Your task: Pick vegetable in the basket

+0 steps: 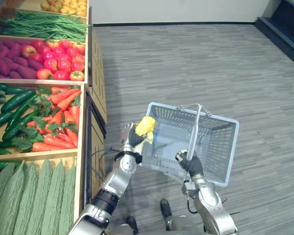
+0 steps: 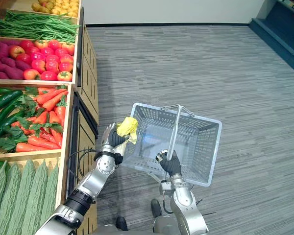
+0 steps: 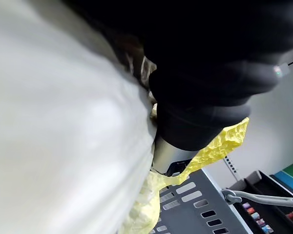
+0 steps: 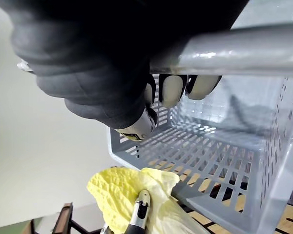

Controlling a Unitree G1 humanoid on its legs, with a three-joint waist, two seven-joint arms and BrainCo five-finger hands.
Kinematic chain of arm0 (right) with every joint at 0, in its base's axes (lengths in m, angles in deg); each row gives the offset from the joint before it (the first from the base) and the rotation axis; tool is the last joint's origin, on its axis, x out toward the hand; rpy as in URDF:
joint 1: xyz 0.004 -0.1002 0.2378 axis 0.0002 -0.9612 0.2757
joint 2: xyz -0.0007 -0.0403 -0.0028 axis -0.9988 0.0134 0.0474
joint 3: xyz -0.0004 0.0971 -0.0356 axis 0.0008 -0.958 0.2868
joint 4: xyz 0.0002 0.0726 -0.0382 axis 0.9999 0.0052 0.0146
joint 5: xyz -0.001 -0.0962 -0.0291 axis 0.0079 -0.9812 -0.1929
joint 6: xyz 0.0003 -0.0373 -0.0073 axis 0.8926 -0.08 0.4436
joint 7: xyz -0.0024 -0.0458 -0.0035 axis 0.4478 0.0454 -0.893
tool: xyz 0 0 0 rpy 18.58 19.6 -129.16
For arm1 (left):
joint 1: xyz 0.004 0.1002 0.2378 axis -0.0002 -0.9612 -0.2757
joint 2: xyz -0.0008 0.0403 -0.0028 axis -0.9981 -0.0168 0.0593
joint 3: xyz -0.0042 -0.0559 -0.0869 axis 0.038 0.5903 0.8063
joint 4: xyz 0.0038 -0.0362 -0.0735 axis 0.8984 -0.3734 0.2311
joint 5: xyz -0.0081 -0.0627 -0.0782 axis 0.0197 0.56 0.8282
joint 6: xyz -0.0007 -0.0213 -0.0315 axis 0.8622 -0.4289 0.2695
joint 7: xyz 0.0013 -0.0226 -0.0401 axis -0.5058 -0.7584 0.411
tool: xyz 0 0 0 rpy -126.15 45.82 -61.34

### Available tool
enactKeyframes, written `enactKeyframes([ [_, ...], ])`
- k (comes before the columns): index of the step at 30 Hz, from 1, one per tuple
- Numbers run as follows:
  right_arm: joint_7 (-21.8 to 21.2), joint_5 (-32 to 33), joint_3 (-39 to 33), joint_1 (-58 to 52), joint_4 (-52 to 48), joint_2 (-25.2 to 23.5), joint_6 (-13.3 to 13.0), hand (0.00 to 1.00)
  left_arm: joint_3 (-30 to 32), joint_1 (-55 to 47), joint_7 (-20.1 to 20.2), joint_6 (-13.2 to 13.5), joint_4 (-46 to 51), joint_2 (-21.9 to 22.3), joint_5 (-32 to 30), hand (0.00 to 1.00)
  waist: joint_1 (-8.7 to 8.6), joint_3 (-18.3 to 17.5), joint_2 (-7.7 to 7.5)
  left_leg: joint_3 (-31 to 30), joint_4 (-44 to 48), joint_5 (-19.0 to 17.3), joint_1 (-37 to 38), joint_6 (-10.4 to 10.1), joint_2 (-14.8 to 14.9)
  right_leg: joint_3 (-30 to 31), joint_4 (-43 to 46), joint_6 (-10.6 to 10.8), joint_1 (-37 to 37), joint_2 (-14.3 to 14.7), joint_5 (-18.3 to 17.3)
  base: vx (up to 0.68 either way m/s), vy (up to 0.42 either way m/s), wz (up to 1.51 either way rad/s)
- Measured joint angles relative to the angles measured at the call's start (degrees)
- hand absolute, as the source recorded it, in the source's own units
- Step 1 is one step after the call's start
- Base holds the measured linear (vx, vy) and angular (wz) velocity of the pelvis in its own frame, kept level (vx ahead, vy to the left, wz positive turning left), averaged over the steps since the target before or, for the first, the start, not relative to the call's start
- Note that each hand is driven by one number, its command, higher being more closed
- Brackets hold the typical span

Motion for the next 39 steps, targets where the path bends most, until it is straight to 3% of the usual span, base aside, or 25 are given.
enactKeyframes([
  [5,-0.5,1.2,1.3,0.0,3.9,-1.1,1.5,1.00,-4.3,-0.8,2.4,0.0,0.2,2.1,-2.0,1.00,0.14,-0.1,-0.19,-0.8,-1.4,0.9,0.3,-0.1,-0.2,-0.9,-0.1,0.0,0.0,-0.2,0.0,-0.02,-0.005,0.08],
  [12,2.7,-3.1,0.8,0.0,5.4,-2.2,2.2,1.00,-4.5,-1.2,2.1,-0.1,1.6,2.9,-2.2,1.00,0.22,-0.6,-0.80,-1.0,-1.5,1.1,0.4,-0.1,-0.2,-1.2,-0.1,0.1,0.1,-0.2,0.0,0.00,-0.001,0.01],
  [19,2.1,-3.2,0.8,-0.2,6.8,-2.7,2.6,1.00,-4.5,-3.6,2.4,-0.1,3.5,3.1,-1.0,1.00,1.13,-1.1,-1.07,-1.7,-1.7,1.4,0.6,-0.1,-0.3,-1.7,-0.1,0.1,0.6,-0.3,0.0,-0.02,-0.003,0.05],
  [26,-1.4,0.4,1.9,0.0,6.8,-2.6,2.6,1.00,-3.6,-3.8,2.8,-0.1,2.9,3.2,0.5,1.00,1.42,-1.1,-1.06,-2.5,-1.9,2.0,0.5,-0.5,-0.2,-2.4,-0.1,0.1,0.6,-0.3,0.1,-0.01,-0.009,0.05],
  [35,-4.1,7.0,7.4,1.1,6.7,-1.4,2.6,1.00,-3.6,-1.8,4.9,-1.2,-6.8,3.1,-0.6,1.00,1.10,-2.5,-1.12,-1.7,-2.0,2.0,0.0,-0.5,-0.3,-1.6,-0.2,0.4,-0.1,-0.3,0.3,0.00,0.001,-0.04],
  [36,-4.6,7.4,7.8,1.6,6.7,-1.1,2.6,1.00,-3.9,-1.0,4.9,-1.2,-8.2,3.1,-1.2,0.00,1.06,-2.6,-1.16,-1.6,-1.9,2.0,-0.1,-0.5,-0.4,-1.6,-0.4,0.5,-0.2,-0.4,0.5,0.00,0.000,0.00],
  [39,-5.3,8.5,8.8,2.6,6.6,-0.9,2.6,1.00,-4.2,0.2,5.1,-1.2,-10.3,3.1,-2.6,0.00,0.79,-2.6,-1.19,-1.5,-1.8,2.0,-0.2,-0.5,-0.4,-1.4,-0.5,0.6,-0.2,-0.4,0.6,0.00,0.000,0.00],
])
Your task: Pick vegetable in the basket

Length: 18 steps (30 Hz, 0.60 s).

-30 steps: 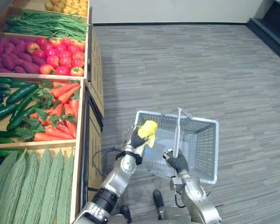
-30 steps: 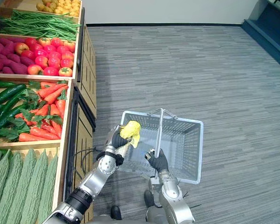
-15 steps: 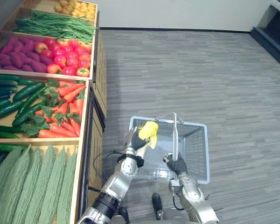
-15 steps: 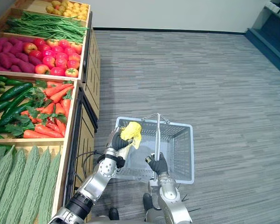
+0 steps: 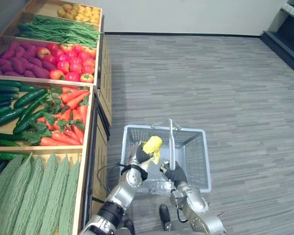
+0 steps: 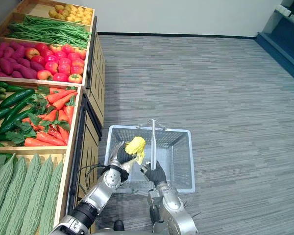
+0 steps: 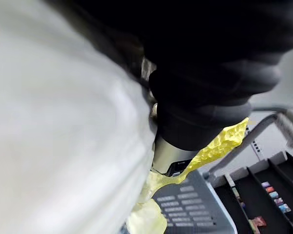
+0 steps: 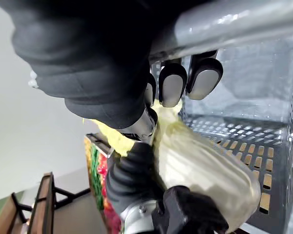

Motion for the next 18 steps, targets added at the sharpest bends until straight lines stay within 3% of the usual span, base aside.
enactKeyframes([
  [8,-1.0,0.5,1.5,2.5,-0.2,0.5,0.0,1.00,-1.6,3.8,1.3,0.0,-6.8,0.0,-1.9,0.00,-0.90,0.0,0.00,0.8,0.1,0.0,-0.4,0.0,0.0,0.8,0.0,0.1,-0.7,0.0,0.4,-0.01,-0.001,-0.04],
  [18,-0.7,-1.1,0.6,2.4,-0.3,2.1,0.0,1.00,-1.3,5.4,1.2,0.0,-7.4,-0.2,-1.6,0.00,-1.00,0.1,0.11,0.8,0.1,0.0,0.1,0.0,0.0,0.8,-0.1,0.1,-0.1,0.0,0.4,0.00,0.000,0.00],
])
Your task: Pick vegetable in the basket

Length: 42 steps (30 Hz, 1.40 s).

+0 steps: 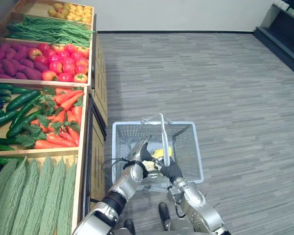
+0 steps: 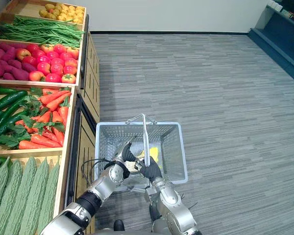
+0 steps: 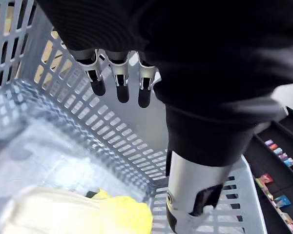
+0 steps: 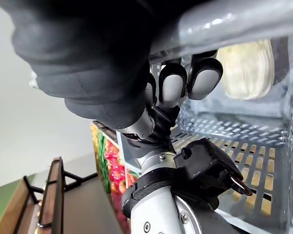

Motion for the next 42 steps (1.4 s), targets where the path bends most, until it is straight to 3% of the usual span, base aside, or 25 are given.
enactKeyframes([
  [5,1.3,-5.8,-4.6,-0.3,-0.5,-0.1,0.0,1.00,3.0,-3.9,-0.1,0.5,10.8,-0.7,4.9,0.00,0.06,0.2,0.35,-0.3,-0.1,0.0,0.4,0.0,0.0,-0.3,-0.1,0.0,0.5,0.0,0.0,0.00,-0.001,0.01],
  [8,2.6,-8.9,-11.1,-0.4,-0.6,-0.1,0.0,1.00,4.9,-10.3,0.5,3.0,21.5,-1.6,10.2,0.00,0.22,0.5,1.15,-1.0,-0.1,0.0,0.9,0.0,0.0,-1.0,-0.3,0.0,1.4,-0.1,0.0,0.00,-0.008,0.10],
  [13,3.6,-12.9,-18.0,-1.6,-3.0,-0.3,0.0,1.00,8.2,-17.6,3.6,5.0,29.3,-1.6,17.2,0.00,1.41,0.6,2.48,-1.3,-0.4,0.0,1.5,0.0,0.0,-1.6,-0.4,-0.1,2.0,0.0,-0.3,-0.01,-0.006,0.06],
  [14,4.5,-16.1,-25.3,-2.9,-5.0,-1.4,0.0,1.00,13.6,-25.2,7.1,5.7,33.9,-1.4,26.3,0.00,2.52,0.0,3.45,-1.9,-2.0,0.3,2.5,0.0,-0.3,-2.4,-0.3,0.0,2.8,0.0,-0.6,-0.03,-0.016,0.15],
  [17,5.1,-17.0,-28.9,-3.8,-5.0,-2.2,0.2,1.00,16.2,-27.7,7.4,6.2,35.2,-0.7,31.3,0.00,3.27,0.0,3.47,-2.5,-2.1,0.4,3.0,0.1,-0.5,-2.8,-0.3,0.1,3.4,-0.2,-0.9,-0.01,0.002,0.13],
  [22,4.5,-17.2,-33.9,-8.9,-4.8,-2.7,0.2,1.00,25.8,-33.5,7.0,6.6,35.3,1.3,31.7,0.00,3.49,-0.6,4.04,-3.3,-3.5,0.4,3.8,0.2,-0.8,-4.1,0.7,0.3,4.2,-0.7,-2.5,0.00,0.009,0.13],
  [27,3.6,-16.8,-36.9,-12.0,-2.1,-2.9,0.9,1.00,33.2,-35.3,4.6,6.3,34.9,1.2,28.9,0.00,4.90,-0.9,4.42,-3.3,-3.5,0.4,4.3,0.2,-0.6,-5.0,0.7,0.5,4.6,-1.0,-2.8,0.05,-0.003,0.03],
  [35,3.5,-16.5,-37.7,-12.5,-2.0,-4.1,1.0,1.00,36.3,-36.2,3.2,6.0,34.5,3.1,26.5,0.00,6.73,-1.0,4.13,-1.6,-0.1,-2.9,3.9,0.4,0.0,-4.8,2.0,0.4,5.0,-0.7,-4.1,-0.02,-0.003,-0.06],
  [40,3.7,-16.5,-37.7,-11.2,-1.6,-4.5,1.0,1.00,36.9,-36.7,1.3,6.0,35.9,3.6,26.1,0.00,8.03,-1.2,3.69,0.7,12.3,-10.3,-1.6,-0.2,2.9,-3.9,14.4,0.5,-2.4,1.4,-10.7,0.03,-0.020,-0.31],
  [42,3.7,-16.5,-37.6,-8.9,2.1,-4.5,1.0,1.00,36.8,-36.7,0.5,6.0,36.4,3.9,25.5,0.00,8.03,-0.8,3.96,1.7,15.2,-13.0,-0.8,0.2,4.6,-7.5,28.1,1.6,-7.6,2.3,-12.1,0.05,-0.003,-0.33],
])
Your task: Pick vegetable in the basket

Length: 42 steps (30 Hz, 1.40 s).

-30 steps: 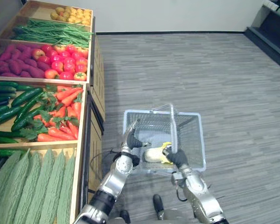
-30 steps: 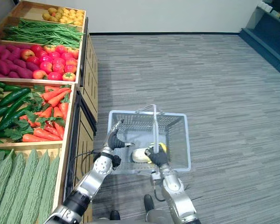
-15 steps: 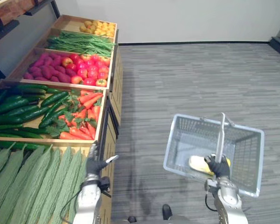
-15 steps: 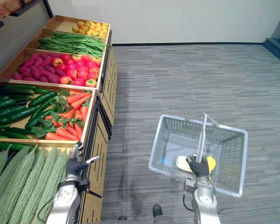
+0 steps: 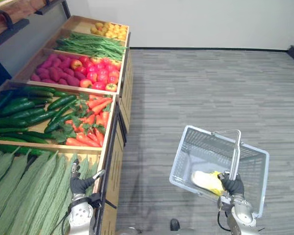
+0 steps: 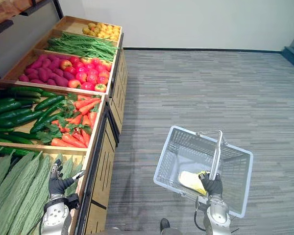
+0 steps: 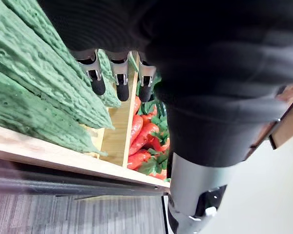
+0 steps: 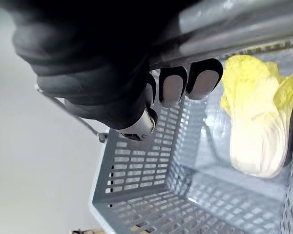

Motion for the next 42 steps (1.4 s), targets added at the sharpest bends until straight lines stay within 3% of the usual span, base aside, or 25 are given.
enactKeyframes([
  [2,0.1,-0.1,0.0,0.6,1.6,0.0,0.0,1.00,-0.3,0.7,-0.9,0.0,0.3,-0.1,-0.2,0.00,-0.24,1.0,0.38,-0.2,0.0,-1.4,3.0,1.1,0.4,-3.5,9.5,-0.5,-3.4,-1.0,-0.6,0.11,0.002,-0.06],
  [3,0.2,-0.1,0.0,0.6,2.6,0.1,0.0,1.00,-1.0,0.8,-1.7,0.0,0.6,-0.2,-0.4,0.00,-0.48,1.1,0.64,-0.2,-0.1,-2.4,4.5,1.0,0.4,-6.2,12.2,-2.3,-4.8,-2.4,-2.4,0.18,0.003,0.03],
  [6,1.0,-0.1,-0.1,0.8,3.5,0.2,0.0,1.00,-1.7,1.9,-2.4,0.2,0.9,-1.9,-0.4,0.00,-0.64,0.8,-0.01,-1.9,-0.2,-4.5,5.7,-0.2,0.6,-7.3,6.1,-2.5,-8.1,-3.9,-3.5,0.25,-0.045,0.15],
  [9,1.3,-0.1,-1.5,2.5,4.9,1.9,0.0,1.00,-1.9,4.4,-4.3,0.2,0.5,-2.2,-0.4,0.00,-2.64,1.6,0.57,-5.2,-1.3,-5.2,7.4,-3.1,2.2,-0.3,-7.1,-0.8,-10.3,-1.4,2.8,0.47,-0.184,0.71],
  [10,1.4,-0.1,-1.6,2.5,5.1,2.7,0.0,1.00,-1.8,5.0,-4.7,0.4,0.5,-2.3,-0.4,0.00,-3.46,1.5,-0.29,-7.3,-1.3,-6.4,8.8,-5.1,2.2,2.8,-11.7,-0.3,-9.5,-1.4,8.8,0.60,-0.315,0.73],
  [11,1.3,-0.1,-1.4,3.8,6.3,4.9,0.0,1.00,-1.8,5.6,-4.7,0.2,-0.5,-1.0,-0.4,0.00,-3.56,2.2,2.99,-9.7,-1.2,-6.8,10.3,-7.6,5.4,0.7,-7.5,-1.5,-9.1,1.0,10.7,0.57,-0.331,0.64],
  [13,1.2,-0.1,-1.3,4.5,6.4,5.0,0.0,1.00,-2.1,5.6,-4.5,0.4,-0.3,0.3,-0.4,0.00,-3.27,2.0,3.82,-11.0,-0.6,-4.2,10.2,-9.0,6.7,-0.7,-4.6,-2.8,-9.6,1.7,7.4,0.40,-0.264,0.28],
  [14,1.1,-0.1,-0.5,5.0,6.2,4.9,0.0,1.00,-2.1,5.8,-4.5,0.4,0.5,1.6,-0.4,0.00,-3.28,2.1,3.91,-13.0,2.9,-1.0,8.9,-8.7,7.4,-2.4,-3.5,-4.1,-8.6,2.0,4.9,0.43,-0.326,0.45],
  [15,1.1,-0.1,0.1,4.5,5.5,4.8,0.0,1.00,-2.2,5.8,-4.4,0.4,1.2,2.6,-0.4,0.00,-3.30,2.1,3.95,-14.2,8.8,1.6,6.3,-7.0,7.8,-3.7,-3.7,-4.9,-7.1,2.3,3.7,0.49,-0.397,0.66],
  [16,1.0,0.0,0.3,3.3,4.1,4.3,0.0,1.00,-2.9,5.6,-4.4,0.5,1.7,2.6,-0.4,0.00,-3.15,2.2,4.09,-14.5,19.1,7.6,1.3,-3.8,9.2,-5.5,-5.5,-6.1,-3.9,2.8,2.7,0.46,-0.375,0.73],
  [17,1.1,0.1,0.9,2.0,2.5,4.2,0.0,1.00,-3.2,5.3,-4.3,0.5,2.0,2.6,-0.3,0.00,-2.51,2.5,4.30,-13.2,28.5,11.7,-3.3,-2.7,11.7,-7.0,-8.4,-7.0,0.4,3.4,2.2,0.36,-0.296,0.55],
  [19,1.3,0.2,1.3,0.8,0.4,4.0,0.0,1.00,-3.4,4.2,-4.3,0.5,2.9,2.5,-0.1,0.00,-1.46,2.6,4.24,-10.1,36.4,10.4,-8.0,-3.1,13.1,-8.2,-12.0,-8.1,6.1,3.9,1.7,0.29,-0.224,0.38],
  [22,1.6,0.6,0.9,0.2,-2.9,3.9,-0.2,1.00,-3.6,2.6,-4.3,0.6,5.2,2.5,0.1,0.00,-0.83,2.9,4.39,-3.1,34.1,6.3,-12.7,-2.4,13.0,-10.6,-16.1,-8.9,11.2,3.5,1.1,0.27,-0.142,0.45],
  [23,2.1,0.7,0.0,0.0,-3.6,3.9,-0.3,1.00,-3.7,2.7,-4.3,0.6,5.9,2.5,0.1,0.00,-0.15,2.8,4.68,1.7,28.5,5.4,-12.9,-1.4,12.9,-12.3,-17.3,-8.9,12.9,3.1,0.8,0.19,-0.037,0.72],
  [25,2.7,1.3,-3.7,-0.5,-4.3,3.8,-0.3,1.00,-3.8,3.6,-4.2,0.8,8.2,2.5,-0.1,0.00,-0.68,2.3,5.41,15.1,15.2,5.4,-12.8,-1.2,12.3,-18.5,-19.6,-7.8,15.4,2.1,-0.5,0.22,0.019,1.59],
  [27,3.7,1.9,-7.1,-0.1,-3.3,3.7,-0.3,1.00,-3.1,3.7,-4.2,0.8,8.4,2.5,-0.5,0.00,-1.32,2.0,6.09,21.0,4.5,6.9,-11.6,0.6,9.7,-22.5,-17.8,-5.8,15.8,0.7,-3.7,0.20,0.093,1.42],
  [28,3.7,1.9,-7.3,0.5,-2.0,3.7,-0.4,1.00,-3.0,3.4,-4.3,0.8,8.1,2.5,-0.5,0.00,-1.13,1.8,6.09,21.1,3.5,7.6,-10.4,2.4,8.6,-22.6,-16.6,-5.1,15.8,-0.2,-4.6,0.26,0.138,0.49],
  [29,3.5,1.8,-7.2,1.4,0.7,3.7,-0.3,1.00,-1.9,2.5,-4.3,0.7,7.6,2.5,-0.5,0.00,0.10,1.7,5.06,21.4,2.2,7.0,-8.4,3.5,6.2,-21.5,-14.1,-3.6,16.2,-2.3,-6.3,0.24,0.125,0.13],
  [32,3.3,1.7,-7.1,2.3,4.1,3.5,-0.3,1.00,-1.4,1.8,-4.2,0.6,6.9,2.5,-1.0,0.00,-0.10,1.9,3.71,20.3,0.5,5.2,-4.9,3.8,2.1,-20.3,-7.0,-1.7,16.6,-6.3,-9.3,0.30,0.164,0.40],
  [34,3.3,1.6,-7.1,1.9,6.2,2.9,-0.1,1.00,-2.1,1.5,-3.4,0.3,6.9,2.6,-1.2,0.00,-0.59,2.4,2.82,17.3,-1.7,3.8,-1.4,3.5,-0.8,-17.8,8.6,-2.5,12.9,-9.1,-9.1,0.25,0.113,0.83],
  [35,3.2,1.6,-6.9,1.2,7.0,1.7,0.2,1.00,-2.2,1.5,-3.1,0.3,7.1,2.2,-2.0,0.00,-2.04,2.9,1.94,14.1,-2.3,2.9,1.1,4.1,-2.5,-14.2,20.5,-3.7,9.1,-10.4,-7.0,0.30,0.034,1.29],
  [36,3.2,1.5,-6.8,-0.1,7.0,0.6,0.3,1.00,-2.8,1.5,-3.1,0.1,7.1,2.1,-2.4,0.00,-2.77,2.8,1.07,11.7,-2.3,2.1,2.6,4.7,-3.1,-10.3,24.8,-3.3,6.6,-9.5,-8.1,0.38,-0.021,1.44],
  [38,3.2,1.1,-6.7,-1.2,6.9,-0.2,0.3,1.00,-3.4,1.3,-3.2,0.1,7.2,2.0,-3.1,0.00,-2.76,2.7,0.70,9.5,-2.3,1.5,3.9,5.0,-3.2,-5.9,24.5,-3.5,2.7,-7.4,-9.5,0.33,-0.066,0.93],
  [42,3.2,1.1,-7.1,-2.9,5.9,-0.2,0.3,1.00,-6.1,2.2,-3.1,0.0,8.0,1.7,-3.3,0.00,-3.59,2.6,0.94,-0.1,-0.7,0.2,4.6,3.3,-3.1,8.3,12.6,-2.7,-2.7,0.7,-10.3,0.34,-0.123,1.22],
])
